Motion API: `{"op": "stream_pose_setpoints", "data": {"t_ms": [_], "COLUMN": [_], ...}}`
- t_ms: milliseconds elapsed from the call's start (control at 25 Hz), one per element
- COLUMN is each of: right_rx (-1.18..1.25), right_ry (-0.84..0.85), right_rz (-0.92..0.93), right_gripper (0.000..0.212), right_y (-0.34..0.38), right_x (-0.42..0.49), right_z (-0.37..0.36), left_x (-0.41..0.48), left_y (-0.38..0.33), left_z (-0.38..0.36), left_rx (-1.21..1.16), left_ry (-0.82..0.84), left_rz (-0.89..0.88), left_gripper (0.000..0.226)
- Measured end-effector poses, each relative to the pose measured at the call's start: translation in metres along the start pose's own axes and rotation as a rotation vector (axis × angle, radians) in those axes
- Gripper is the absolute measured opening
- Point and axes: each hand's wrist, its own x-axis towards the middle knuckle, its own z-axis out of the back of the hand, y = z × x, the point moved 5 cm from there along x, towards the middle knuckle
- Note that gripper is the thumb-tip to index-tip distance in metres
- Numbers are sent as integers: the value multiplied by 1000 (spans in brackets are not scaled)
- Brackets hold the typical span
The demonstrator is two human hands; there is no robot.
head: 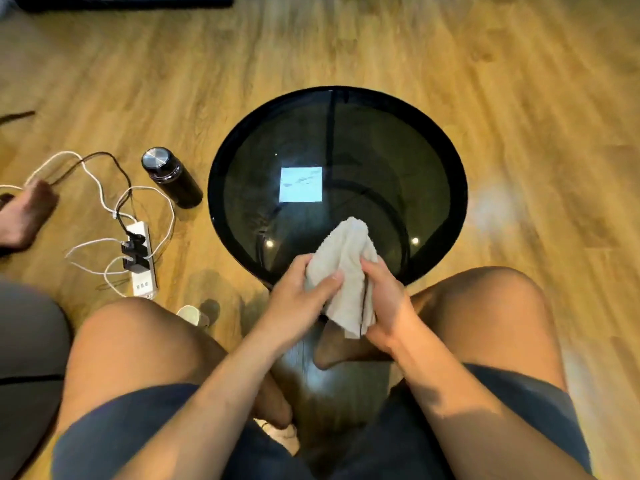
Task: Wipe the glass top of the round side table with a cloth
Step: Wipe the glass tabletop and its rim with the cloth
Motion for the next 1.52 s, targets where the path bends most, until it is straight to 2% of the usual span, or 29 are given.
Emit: {"op": "stream_pose_setpoints", "data": {"t_ms": [40, 80, 200, 320, 400, 520, 600, 680, 760, 840, 960, 1040, 1120, 1200, 1280, 1360, 1440, 1480, 1520], "right_rx": [-30, -105, -404, -576, -452, -174, -208, -362, -432, -424, -222, -463, -836, -1087, -1250, -1545, -1904, -2006, -1994], "right_ry": [13, 16, 44, 80, 19, -45, -6, -18, -51, -17, 242, 306, 243, 104, 86, 191, 406, 554, 667], "right_rz": [-6, -4, 80, 210, 240, 217, 248, 337, 395, 388, 289, 403, 568, 689, 831, 1017, 1134, 1176, 1227], "right_gripper": [31, 37, 46, 58, 42, 16, 13, 13, 20, 19, 38, 47, 43, 23, 16, 11, 45, 57, 59], "right_y": [0, 1, 4, 7, 11, 17, 17, 19, 22, 21, 12, 15, 25, 49, 65, 47, -1, -15, -11], "right_x": [-1, -6, -25, -40, -40, -38, -39, -42, -45, -49, -59, -67, -57, -28, 11, 46, 67, 76, 96], "right_z": [2, 3, 9, 17, 23, 31, 30, 28, 27, 20, -3, -18, -31, -45, -76, -116, -138, -144, -151], "left_x": [-13, -21, -36, -49, -54, -62, -67, -73, -75, -77, -78, -73, -55, -18, 38, 101, 153, 169, 177], "left_y": [4, 5, -2, -12, -15, -21, -25, -27, -28, -27, -27, -29, -29, -24, -13, 3, 22, 30, 39], "left_z": [-15, -22, -17, -20, -22, -28, -31, -32, -29, -21, -6, 0, 21, 65, 115, 148, 156, 156, 154], "left_rx": [-9, 12, 103, -23, -124, -243, -164, -44, -48, -244, -626, -715, -513, -179, -72, -102, -200, -234, -240], "left_ry": [11, -46, -221, -103, -9, 80, 50, -26, -78, -136, -221, -163, -147, -333, -578, -691, -665, -657, -662], "left_rz": [44, 74, 49, -26, -36, -30, -54, -74, -79, -46, 43, 84, 72, 3, 7, 89, 109, 106, 103], "left_gripper": [42, 44, 31, 30, 35, 57, 62, 52, 32, 20, 12, 14, 32, 41, 36, 34, 39, 40, 39]}}
